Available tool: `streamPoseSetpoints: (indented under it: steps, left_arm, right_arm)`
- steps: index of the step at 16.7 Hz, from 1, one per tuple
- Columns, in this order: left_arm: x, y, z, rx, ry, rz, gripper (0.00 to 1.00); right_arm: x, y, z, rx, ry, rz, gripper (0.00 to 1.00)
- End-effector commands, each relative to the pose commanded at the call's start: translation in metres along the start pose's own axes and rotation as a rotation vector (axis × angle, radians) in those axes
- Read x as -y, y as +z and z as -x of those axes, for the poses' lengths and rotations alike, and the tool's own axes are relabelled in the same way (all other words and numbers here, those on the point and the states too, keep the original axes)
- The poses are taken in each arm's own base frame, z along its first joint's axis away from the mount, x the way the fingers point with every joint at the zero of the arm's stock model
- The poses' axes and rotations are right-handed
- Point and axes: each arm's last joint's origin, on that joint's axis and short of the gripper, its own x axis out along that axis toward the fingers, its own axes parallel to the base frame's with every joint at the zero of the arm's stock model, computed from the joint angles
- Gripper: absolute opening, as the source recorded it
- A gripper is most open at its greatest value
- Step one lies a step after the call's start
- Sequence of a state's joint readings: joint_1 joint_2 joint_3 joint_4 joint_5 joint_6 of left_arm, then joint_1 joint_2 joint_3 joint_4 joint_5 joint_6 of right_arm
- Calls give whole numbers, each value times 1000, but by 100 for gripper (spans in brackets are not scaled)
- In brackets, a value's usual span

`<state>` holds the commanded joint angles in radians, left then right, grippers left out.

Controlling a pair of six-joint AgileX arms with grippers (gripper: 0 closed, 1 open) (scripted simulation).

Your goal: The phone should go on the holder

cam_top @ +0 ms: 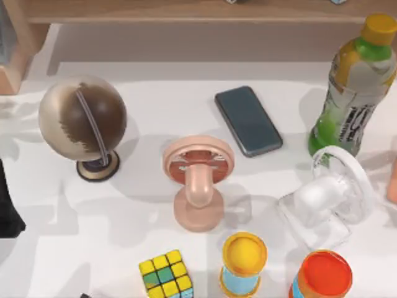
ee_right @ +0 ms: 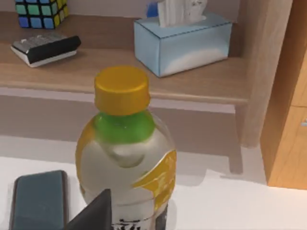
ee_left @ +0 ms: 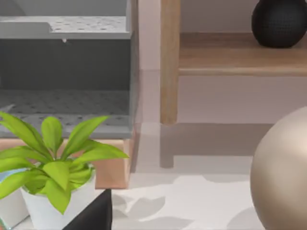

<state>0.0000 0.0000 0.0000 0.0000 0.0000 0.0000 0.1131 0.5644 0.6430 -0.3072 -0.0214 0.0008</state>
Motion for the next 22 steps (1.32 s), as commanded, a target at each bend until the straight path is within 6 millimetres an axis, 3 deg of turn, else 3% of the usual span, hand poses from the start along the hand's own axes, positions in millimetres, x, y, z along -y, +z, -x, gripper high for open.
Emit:
streamPoseSetpoints:
  steps: [3,6,8,10,13,16,19,22]
  left_arm:
    - [0,0,0,0,0,0,100]
    - [0,0,0,0,0,0,100]
    - [0,0,0,0,0,0,100]
    - [0,0,0,0,0,0,100]
    - [0,0,0,0,0,0,100]
    - [0,0,0,0,0,0,100]
    - [0,0,0,0,0,0,100]
    - [0,0,0,0,0,0,100]
  right_arm:
    - [-10,62,-32,-126,57,11,100]
    - [-28,110,-88,-278,113,26,100]
    - [-45,128,-135,-390,146,39,100]
    - [-66,132,-185,-508,174,53,100]
    - [-101,111,-256,-693,201,80,100]
    - [-133,66,-312,-884,205,110,100]
    - [-157,14,-348,-1054,190,140,100]
    - [-170,-26,-366,-1170,168,163,100]
